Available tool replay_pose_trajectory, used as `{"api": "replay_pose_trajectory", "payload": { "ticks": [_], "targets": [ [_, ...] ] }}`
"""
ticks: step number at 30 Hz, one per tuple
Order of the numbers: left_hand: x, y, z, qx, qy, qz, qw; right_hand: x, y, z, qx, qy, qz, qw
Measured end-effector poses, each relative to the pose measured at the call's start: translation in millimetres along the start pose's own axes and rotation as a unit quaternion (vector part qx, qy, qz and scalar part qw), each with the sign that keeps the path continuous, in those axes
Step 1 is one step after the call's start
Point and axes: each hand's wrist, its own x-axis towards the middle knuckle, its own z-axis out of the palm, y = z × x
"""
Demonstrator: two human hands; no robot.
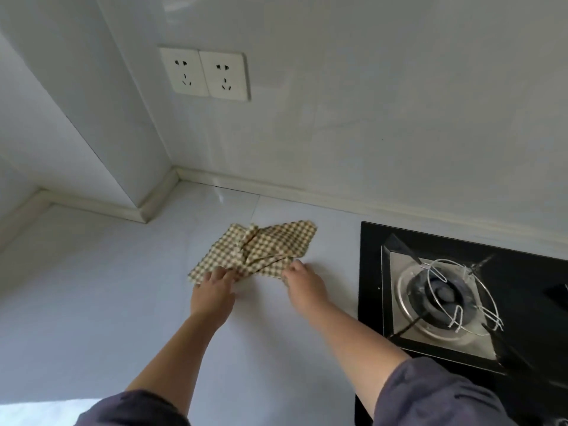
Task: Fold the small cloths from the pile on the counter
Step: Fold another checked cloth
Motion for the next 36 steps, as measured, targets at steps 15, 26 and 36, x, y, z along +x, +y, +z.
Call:
{"api": "replay_pose_trajectory", "payload": {
  "ticks": [15, 26, 36],
  "targets": [
    [-15.2, -33.5, -61.2, -0.223, 0.2, 0.036, 0.953, -48.3, 13.8, -63.3, 0.168, 0.091, 0.042, 0.981],
    [-27.0, -25.8, -128.7, -0.167, 0.022, 0.158, 0.973, -68.1, -23.9, -102.5, 0.261, 0.099, 0.014, 0.96],
    [-49.9, 10.1, -171.4, -0.536, -0.147, 0.037, 0.83, -67.7, -90.5, -61.6, 0.31, 0.014, -0.054, 0.949]
  ]
}}
